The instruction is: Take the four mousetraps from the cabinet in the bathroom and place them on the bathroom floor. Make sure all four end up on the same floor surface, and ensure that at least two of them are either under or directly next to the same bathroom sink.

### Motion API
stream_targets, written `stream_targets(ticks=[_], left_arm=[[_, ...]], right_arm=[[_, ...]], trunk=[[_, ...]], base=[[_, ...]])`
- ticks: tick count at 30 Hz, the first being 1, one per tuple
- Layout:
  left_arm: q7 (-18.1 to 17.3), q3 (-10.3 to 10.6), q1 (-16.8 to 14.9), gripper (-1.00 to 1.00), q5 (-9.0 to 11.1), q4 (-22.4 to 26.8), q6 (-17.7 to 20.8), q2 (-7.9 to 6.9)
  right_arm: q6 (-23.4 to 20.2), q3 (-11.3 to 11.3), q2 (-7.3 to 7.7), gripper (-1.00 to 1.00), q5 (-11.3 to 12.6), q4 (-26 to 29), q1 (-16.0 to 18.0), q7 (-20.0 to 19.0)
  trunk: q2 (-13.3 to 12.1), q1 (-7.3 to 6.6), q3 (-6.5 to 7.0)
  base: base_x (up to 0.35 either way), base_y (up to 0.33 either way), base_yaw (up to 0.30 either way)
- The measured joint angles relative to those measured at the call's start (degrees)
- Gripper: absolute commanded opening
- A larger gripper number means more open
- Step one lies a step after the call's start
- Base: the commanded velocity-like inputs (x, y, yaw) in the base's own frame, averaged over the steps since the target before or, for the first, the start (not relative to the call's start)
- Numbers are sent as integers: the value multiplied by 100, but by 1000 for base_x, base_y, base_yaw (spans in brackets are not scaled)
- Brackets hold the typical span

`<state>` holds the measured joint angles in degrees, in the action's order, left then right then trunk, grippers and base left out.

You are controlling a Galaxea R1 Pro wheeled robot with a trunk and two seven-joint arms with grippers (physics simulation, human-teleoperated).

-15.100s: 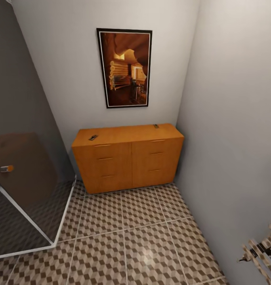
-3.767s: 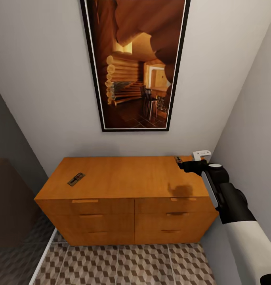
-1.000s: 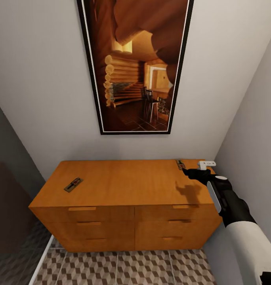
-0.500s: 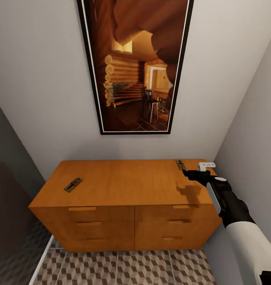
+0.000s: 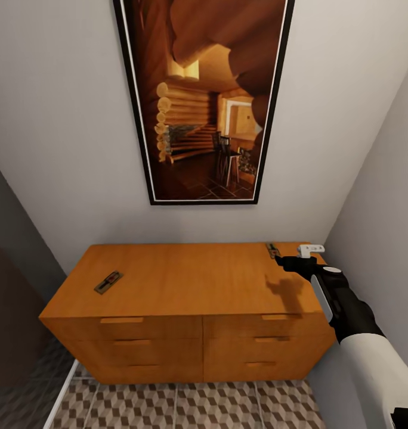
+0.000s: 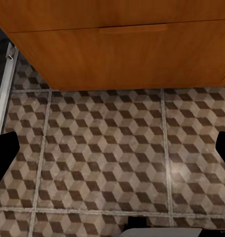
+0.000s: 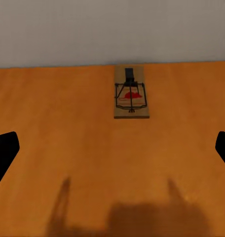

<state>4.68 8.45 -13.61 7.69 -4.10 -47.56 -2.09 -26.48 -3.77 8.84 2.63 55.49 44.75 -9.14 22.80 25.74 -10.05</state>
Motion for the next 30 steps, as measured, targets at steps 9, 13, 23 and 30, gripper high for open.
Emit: stream_targets(ticks=[9, 13, 23, 30], left_arm=[[-1, 2, 0, 100, 1, 0, 0, 2], [0, 3, 0, 100, 1, 0, -1, -1], [-14, 7, 0, 100, -6, 0, -14, -6], [-32, 6, 57, 100, -13, 0, -63, -86]], right_arm=[[0, 0, 3, 100, -6, -44, 1, 7], [6, 0, 4, 100, -24, -114, 1, 9], [71, 1, 4, 100, -130, -156, 0, 15], [105, 1, 3, 100, -141, -163, 2, 14]], trunk=[[0, 1, 0], [0, 1, 0], [0, 1, 0], [0, 1, 0]], base=[[19, 0, 0], [3, 0, 0], [0, 0, 0], [0, 0, 0]])
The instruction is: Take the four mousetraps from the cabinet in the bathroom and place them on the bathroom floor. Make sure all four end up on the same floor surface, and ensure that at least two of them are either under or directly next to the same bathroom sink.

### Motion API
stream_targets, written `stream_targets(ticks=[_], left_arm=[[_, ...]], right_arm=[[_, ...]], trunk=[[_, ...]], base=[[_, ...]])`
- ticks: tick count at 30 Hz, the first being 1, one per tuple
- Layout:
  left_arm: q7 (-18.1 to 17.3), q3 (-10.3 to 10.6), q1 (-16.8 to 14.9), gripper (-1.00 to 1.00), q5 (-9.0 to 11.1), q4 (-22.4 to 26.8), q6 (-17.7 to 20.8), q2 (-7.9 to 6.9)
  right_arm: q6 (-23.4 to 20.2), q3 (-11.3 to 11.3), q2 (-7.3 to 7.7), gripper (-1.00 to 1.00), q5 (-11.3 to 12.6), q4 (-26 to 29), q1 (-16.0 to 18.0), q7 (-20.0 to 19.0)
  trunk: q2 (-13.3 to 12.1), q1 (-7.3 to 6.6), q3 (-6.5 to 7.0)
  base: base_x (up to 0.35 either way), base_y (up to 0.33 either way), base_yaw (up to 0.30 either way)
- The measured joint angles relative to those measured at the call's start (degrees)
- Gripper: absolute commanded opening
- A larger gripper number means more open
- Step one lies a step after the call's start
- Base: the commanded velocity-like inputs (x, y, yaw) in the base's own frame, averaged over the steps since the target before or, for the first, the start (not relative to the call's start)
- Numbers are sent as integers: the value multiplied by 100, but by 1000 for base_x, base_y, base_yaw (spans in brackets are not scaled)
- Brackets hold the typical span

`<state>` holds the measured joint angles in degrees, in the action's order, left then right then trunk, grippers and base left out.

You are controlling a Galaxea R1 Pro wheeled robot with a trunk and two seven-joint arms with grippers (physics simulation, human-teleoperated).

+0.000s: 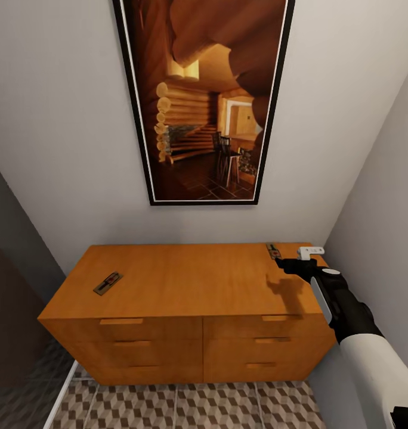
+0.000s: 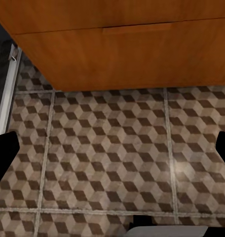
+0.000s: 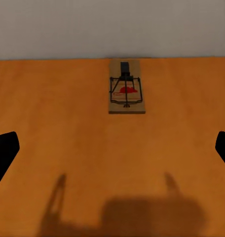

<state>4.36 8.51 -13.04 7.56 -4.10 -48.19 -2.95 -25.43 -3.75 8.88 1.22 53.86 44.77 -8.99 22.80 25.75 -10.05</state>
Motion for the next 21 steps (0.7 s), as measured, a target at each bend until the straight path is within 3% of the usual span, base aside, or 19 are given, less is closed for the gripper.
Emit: stream_targets(ticks=[7, 17, 21], left_arm=[[-4, -2, 183, 100, -1, -6, -141, -72], [-29, -5, 790, 100, 25, -6, -1010, -403], [-31, 1, 847, 100, 19, -3, -1092, -446]], right_arm=[[37, 0, 0, 100, -6, -4, -4, -6], [308, 1, -1, 100, -58, -6, -15, -4], [331, 4, -5, 100, -125, -2, -15, -1]], trunk=[[0, 0, 0], [0, 0, 0], [0, 0, 0]], base=[[0, 0, 0], [0, 0, 0], [0, 0, 0]])
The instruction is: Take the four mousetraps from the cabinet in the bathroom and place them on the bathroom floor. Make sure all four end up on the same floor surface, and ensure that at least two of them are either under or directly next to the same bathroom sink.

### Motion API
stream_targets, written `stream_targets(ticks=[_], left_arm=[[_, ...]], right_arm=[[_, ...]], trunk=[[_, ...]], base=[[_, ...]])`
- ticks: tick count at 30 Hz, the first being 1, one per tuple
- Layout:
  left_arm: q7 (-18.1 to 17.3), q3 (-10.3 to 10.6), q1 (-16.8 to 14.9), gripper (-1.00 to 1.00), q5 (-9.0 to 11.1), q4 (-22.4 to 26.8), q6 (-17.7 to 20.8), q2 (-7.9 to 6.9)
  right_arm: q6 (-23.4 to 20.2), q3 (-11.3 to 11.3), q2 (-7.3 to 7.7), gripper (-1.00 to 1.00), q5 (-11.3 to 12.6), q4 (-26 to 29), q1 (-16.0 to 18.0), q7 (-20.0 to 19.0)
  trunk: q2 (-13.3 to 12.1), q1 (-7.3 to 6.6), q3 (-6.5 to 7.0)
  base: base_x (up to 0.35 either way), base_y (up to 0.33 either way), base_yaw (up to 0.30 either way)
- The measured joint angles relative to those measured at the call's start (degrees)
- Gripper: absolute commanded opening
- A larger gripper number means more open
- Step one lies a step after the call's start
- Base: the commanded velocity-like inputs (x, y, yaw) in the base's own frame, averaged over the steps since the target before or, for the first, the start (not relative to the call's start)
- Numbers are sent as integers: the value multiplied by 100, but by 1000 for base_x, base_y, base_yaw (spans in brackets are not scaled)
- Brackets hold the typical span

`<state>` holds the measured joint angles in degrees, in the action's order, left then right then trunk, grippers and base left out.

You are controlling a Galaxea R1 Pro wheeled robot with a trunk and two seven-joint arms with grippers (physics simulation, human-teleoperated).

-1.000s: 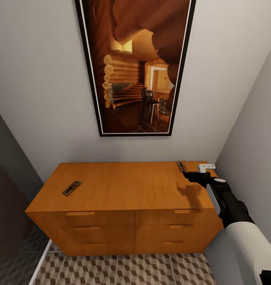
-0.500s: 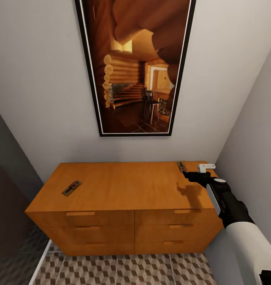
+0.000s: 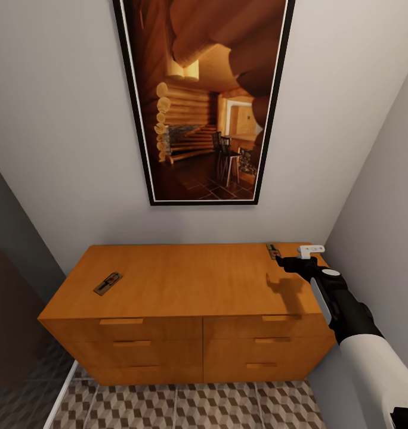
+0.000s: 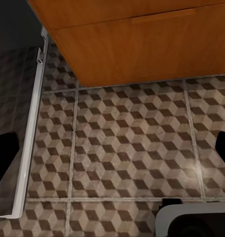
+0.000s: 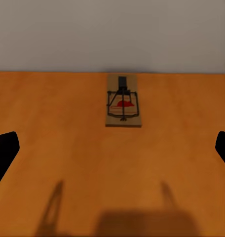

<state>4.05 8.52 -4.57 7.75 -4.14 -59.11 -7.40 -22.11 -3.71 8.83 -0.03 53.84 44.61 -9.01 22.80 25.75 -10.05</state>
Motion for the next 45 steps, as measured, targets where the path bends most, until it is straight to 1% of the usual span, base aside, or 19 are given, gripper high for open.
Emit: stream_targets(ticks=[4, 9, 20, 33, 39, 45], left_arm=[[-1, 0, 27, 100, 1, 1, -38, -59], [2, 1, 39, 100, -1, 2, -47, -87], [8, 2, 42, 100, -2, 2, -34, -94], [15, 2, 41, 100, -3, 2, -14, -73], [25, 2, 43, 100, -1, 2, -12, -71], [28, 2, 44, 100, 3, 2, -11, -70]], right_arm=[[13, 3, -2, 100, -50, 3, 0, 2], [23, 13, -13, 100, -66, 4, 0, 5], [369, 24, -22, 100, -69, 3, 0, 7], [439, 22, -3, 100, -76, 1, 0, 4], [489, 21, -8, 100, -76, -152, 0, 0], [686, 19, -8, 100, -75, -419, 0, 3]], trunk=[[0, 0, 0], [0, 0, 0], [0, 0, 0], [0, -1, 0], [0, -1, 0], [0, 0, 0]], base=[[0, 0, 0], [0, 0, 0], [0, 0, 0], [29, 0, 0], [171, 0, 0], [51, 0, 0]])
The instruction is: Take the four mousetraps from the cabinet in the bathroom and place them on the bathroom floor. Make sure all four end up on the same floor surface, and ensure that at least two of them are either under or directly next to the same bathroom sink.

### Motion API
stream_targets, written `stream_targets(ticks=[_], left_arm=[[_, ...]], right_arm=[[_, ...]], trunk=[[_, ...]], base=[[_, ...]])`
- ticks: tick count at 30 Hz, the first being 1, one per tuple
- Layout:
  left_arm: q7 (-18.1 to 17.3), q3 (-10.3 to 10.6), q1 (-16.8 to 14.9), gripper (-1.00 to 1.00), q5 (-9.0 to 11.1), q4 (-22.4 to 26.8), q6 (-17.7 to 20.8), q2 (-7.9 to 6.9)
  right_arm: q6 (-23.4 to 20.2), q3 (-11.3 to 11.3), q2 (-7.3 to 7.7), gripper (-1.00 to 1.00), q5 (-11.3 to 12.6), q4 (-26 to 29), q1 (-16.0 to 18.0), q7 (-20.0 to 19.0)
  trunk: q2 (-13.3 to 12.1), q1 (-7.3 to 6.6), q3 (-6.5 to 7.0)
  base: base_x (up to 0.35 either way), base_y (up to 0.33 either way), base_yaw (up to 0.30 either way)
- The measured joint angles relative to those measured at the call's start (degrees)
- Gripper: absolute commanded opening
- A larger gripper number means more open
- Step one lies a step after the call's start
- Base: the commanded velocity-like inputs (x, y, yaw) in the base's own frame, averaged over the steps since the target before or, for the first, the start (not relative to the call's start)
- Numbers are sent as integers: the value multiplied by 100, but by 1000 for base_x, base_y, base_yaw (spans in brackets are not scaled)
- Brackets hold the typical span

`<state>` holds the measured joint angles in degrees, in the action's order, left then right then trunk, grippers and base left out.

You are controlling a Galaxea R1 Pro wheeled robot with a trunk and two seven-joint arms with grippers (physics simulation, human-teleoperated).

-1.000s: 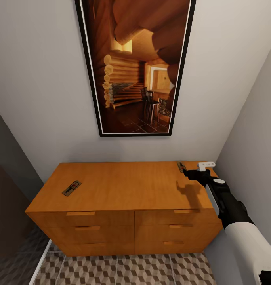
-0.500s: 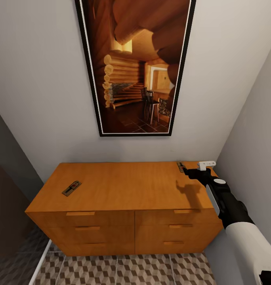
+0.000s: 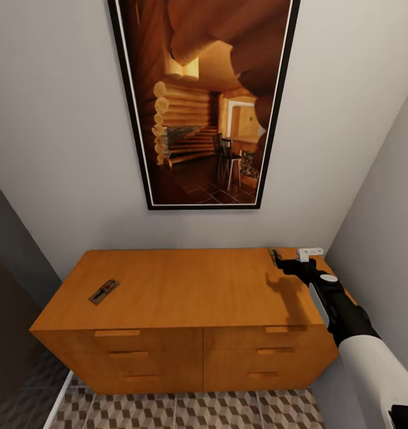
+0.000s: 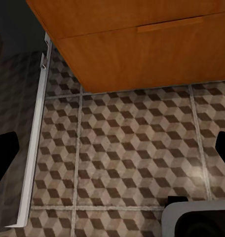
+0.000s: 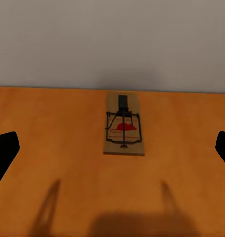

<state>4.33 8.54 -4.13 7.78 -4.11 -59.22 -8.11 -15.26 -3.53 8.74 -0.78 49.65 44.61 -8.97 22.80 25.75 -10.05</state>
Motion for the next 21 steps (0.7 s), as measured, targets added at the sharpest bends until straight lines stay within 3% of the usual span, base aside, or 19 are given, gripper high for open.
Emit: stream_targets(ticks=[21], left_arm=[[9, 0, -2, 100, 0, 0, 8, 17]], right_arm=[[13, 9, -12, 100, 6, -147, 0, 35]], trunk=[[0, 0, 0]], base=[[4, 0, 0]])
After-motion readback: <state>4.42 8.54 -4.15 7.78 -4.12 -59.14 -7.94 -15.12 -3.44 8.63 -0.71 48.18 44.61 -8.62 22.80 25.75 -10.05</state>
